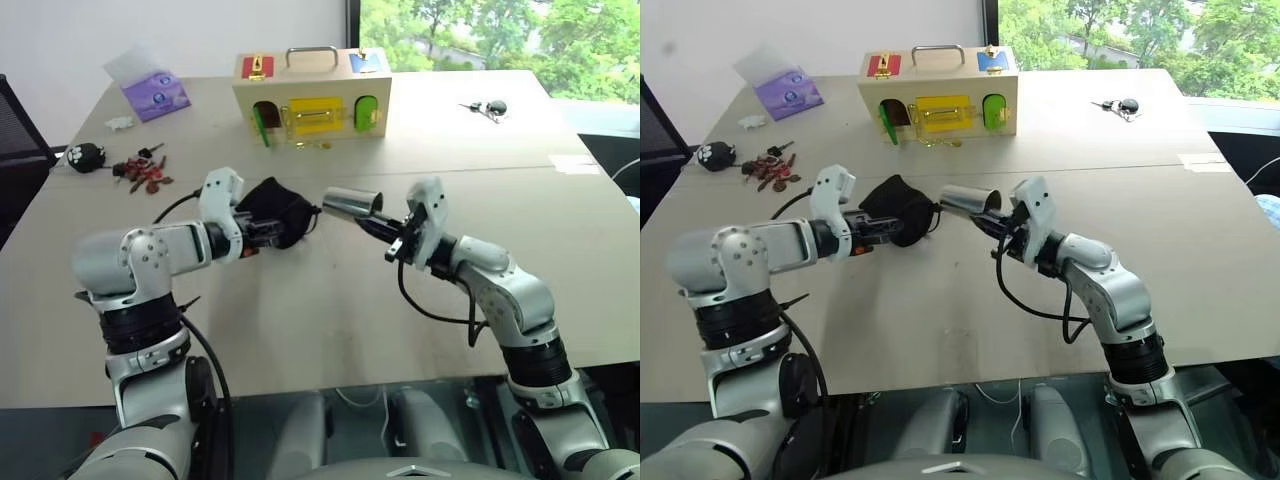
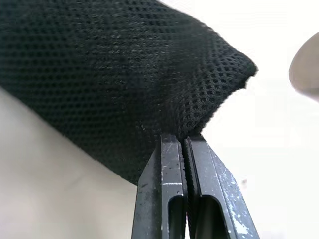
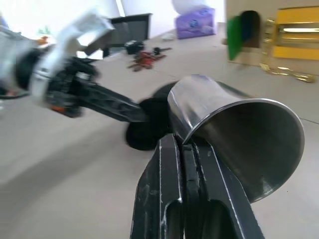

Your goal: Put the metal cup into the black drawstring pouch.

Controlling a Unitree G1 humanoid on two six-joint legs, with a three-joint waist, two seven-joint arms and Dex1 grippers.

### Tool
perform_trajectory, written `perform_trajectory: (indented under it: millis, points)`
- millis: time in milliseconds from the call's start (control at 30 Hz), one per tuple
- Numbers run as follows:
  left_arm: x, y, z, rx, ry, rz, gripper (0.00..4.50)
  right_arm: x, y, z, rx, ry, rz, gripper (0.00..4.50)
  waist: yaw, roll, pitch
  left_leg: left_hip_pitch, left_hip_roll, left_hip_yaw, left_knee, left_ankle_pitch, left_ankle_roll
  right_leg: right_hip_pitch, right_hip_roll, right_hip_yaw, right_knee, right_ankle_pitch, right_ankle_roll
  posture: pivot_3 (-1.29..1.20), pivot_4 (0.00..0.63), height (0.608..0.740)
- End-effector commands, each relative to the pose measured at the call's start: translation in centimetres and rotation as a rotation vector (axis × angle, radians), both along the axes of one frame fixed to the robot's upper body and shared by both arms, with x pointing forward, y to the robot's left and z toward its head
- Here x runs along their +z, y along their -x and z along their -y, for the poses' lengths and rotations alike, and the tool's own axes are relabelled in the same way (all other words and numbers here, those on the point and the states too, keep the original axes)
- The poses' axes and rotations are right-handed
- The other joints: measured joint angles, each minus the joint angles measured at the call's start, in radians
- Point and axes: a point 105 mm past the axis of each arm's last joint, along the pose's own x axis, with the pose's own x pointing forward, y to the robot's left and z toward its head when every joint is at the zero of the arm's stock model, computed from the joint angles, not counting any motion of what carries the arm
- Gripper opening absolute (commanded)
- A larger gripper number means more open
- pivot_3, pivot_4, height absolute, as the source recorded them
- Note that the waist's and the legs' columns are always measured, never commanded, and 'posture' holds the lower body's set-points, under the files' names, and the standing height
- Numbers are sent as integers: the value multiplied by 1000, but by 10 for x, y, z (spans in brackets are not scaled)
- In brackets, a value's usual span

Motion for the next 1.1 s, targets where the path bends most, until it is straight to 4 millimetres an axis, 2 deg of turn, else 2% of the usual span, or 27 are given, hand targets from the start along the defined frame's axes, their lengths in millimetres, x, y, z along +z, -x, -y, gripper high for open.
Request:
perform_trajectory:
  millis: [33,100,233,333,500,667,767,833,967,1100]
  points:
    - [11,-4,2,-13,8,29,0,12,16,-11,87,-25,43,28,1,0,0,0,0,0,0,0,0,0,0,0,0,0,0,0,150,740]
    - [14,-6,8,-36,22,30,0,7,20,-18,121,-19,19,28,3,0,0,0,0,0,0,0,0,0,0,-1,0,0,0,0,150,740]
    - [17,-9,16,-78,19,27,0,-5,4,-29,75,-45,-39,28,3,0,0,0,-1,0,0,0,0,0,-1,0,-1,0,0,0,150,740]
    - [18,-8,22,-104,-13,39,0,-16,3,-34,99,-34,-64,28,3,0,0,0,0,0,0,2,-3,0,-1,0,-1,0,0,0,150,740]
    - [20,1,34,-176,-24,49,0,-33,-13,-39,36,22,-54,28,1,0,0,0,-1,0,0,2,-3,0,-1,0,-1,0,0,0,150,740]
    - [15,12,30,-188,-66,41,0,-43,-32,-38,-65,64,-51,28,-1,0,0,0,0,0,-1,2,-4,-1,0,1,-1,0,0,0,150,740]
    - [16,16,30,-197,-81,59,0,-47,-32,-44,-48,112,-16,28,1,0,0,0,0,0,-1,2,-5,-1,-1,1,-1,0,0,0,150,740]
    - [20,17,33,-203,-69,77,0,-50,-32,-52,-26,149,20,28,2,0,0,0,0,0,-1,2,-5,-1,-1,1,-1,0,0,0,150,740]
    - [28,19,41,-215,-51,129,0,-52,-19,-84,131,238,164,28,-1,0,0,0,0,0,-1,3,-5,-1,-1,1,-1,0,0,0,150,740]
    - [36,24,49,-256,-38,172,0,-37,-24,-107,159,235,283,28,-3,0,0,0,0,0,-1,3,-5,-1,0,1,-1,0,0,0,150,740]
